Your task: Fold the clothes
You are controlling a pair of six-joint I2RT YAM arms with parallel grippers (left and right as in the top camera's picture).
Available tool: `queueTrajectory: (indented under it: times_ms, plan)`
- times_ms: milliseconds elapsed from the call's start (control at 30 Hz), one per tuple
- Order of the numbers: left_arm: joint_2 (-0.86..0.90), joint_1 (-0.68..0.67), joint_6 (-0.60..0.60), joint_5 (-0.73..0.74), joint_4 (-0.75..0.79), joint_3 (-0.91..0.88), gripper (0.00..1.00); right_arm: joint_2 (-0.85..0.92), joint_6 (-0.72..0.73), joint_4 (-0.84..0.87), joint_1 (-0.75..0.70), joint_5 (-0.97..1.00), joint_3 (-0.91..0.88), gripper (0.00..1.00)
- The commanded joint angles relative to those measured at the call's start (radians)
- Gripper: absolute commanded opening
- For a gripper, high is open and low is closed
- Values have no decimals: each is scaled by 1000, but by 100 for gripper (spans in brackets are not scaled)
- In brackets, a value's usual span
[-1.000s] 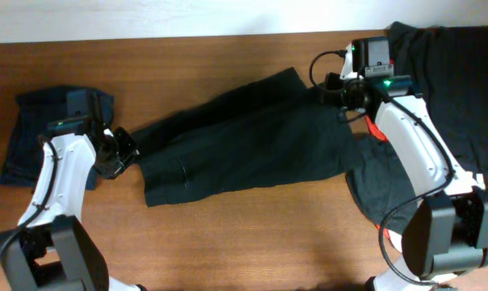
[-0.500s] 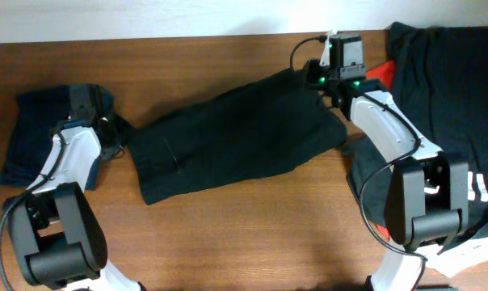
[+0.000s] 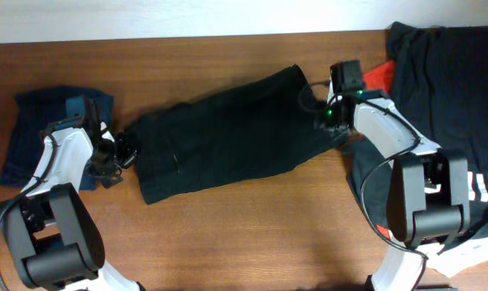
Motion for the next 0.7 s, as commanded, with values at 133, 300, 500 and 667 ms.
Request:
queueTrajectory:
  times_ms: [133, 300, 500, 667]
  plan:
    - [-29, -3, 96, 4, -90, -1, 99, 10, 8, -129, -13, 27, -177, 19]
    - [-29, -5, 107, 7, -86, -1, 99, 4, 255, -428, -66, 206, -177, 12]
    - [-28, -7, 370, 97, -4, -1, 99, -127, 212, -520, -64, 135, 0, 34]
    - [33, -36, 420, 267, 78, -1, 99, -165, 80, -561, -63, -51, 134, 35]
